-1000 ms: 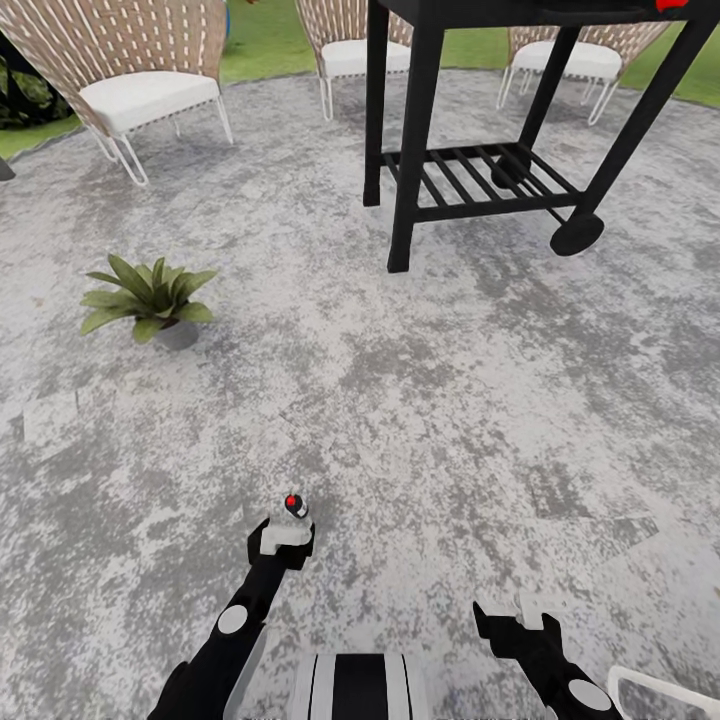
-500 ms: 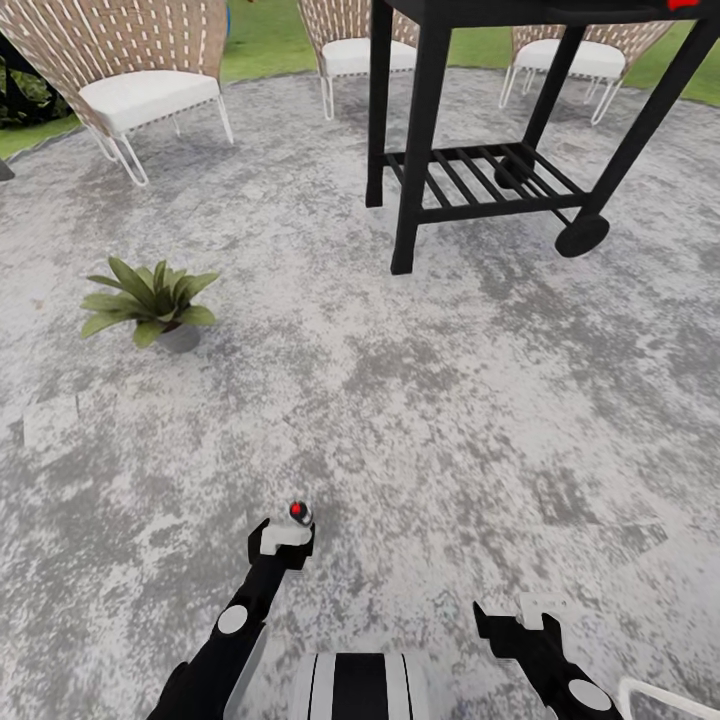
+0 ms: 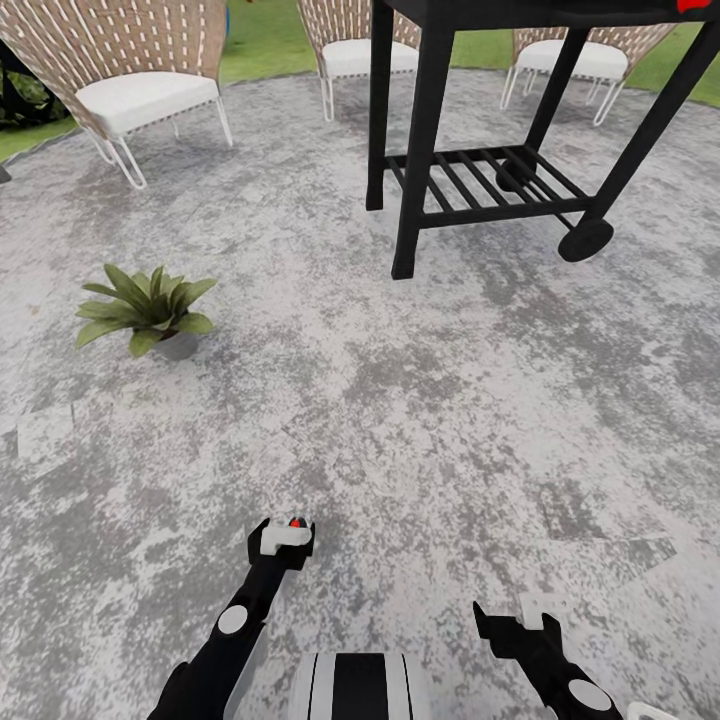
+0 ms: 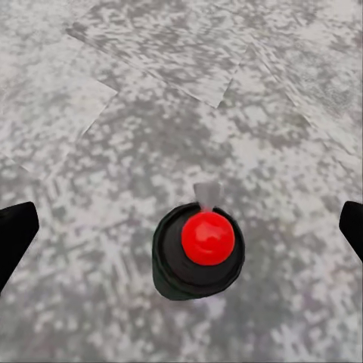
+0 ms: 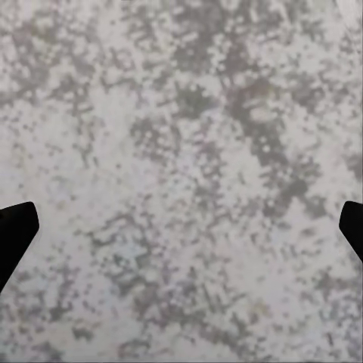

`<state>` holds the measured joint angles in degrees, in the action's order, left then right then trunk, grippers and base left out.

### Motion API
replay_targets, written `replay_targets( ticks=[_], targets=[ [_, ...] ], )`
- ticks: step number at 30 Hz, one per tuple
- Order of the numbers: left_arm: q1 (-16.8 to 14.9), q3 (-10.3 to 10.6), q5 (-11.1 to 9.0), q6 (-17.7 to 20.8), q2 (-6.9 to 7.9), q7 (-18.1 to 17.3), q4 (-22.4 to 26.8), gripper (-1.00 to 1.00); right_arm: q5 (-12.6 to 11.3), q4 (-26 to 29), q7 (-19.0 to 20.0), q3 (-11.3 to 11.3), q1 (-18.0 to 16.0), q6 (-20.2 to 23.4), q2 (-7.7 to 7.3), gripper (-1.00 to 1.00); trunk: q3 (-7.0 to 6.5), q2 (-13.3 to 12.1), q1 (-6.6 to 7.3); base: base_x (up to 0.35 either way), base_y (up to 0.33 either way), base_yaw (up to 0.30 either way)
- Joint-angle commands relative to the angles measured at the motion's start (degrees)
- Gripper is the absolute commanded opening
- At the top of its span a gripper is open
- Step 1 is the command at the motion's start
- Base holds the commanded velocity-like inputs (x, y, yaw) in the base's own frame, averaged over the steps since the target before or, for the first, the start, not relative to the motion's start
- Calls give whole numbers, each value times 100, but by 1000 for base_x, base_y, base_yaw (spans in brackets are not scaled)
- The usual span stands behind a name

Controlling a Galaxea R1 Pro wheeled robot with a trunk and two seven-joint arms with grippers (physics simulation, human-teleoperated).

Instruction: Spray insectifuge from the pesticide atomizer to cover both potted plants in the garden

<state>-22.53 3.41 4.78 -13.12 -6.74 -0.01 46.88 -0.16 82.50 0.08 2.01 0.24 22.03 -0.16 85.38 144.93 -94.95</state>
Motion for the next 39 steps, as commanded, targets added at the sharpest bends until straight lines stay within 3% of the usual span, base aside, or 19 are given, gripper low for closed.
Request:
replay_targets(
  ticks=[1,17,35,39],
  targets=[
    [-4,-7,50,-17,-3,0,-3,100,-2,11,1,1,2,30,-1,100,3,1,0,38,0,0],
    [-5,-7,50,-15,-3,-5,-3,100,-2,12,1,1,2,30,-1,100,6,1,0,27,-7,0],
    [-3,-7,50,-15,-3,-7,-3,100,-2,20,1,22,2,30,-4,100,175,7,-10,0,0,0],
    [-6,-7,50,-15,-3,-7,-3,100,-5,13,7,355,2,30,2,100,270,12,-21,0,0,0]
  ],
)
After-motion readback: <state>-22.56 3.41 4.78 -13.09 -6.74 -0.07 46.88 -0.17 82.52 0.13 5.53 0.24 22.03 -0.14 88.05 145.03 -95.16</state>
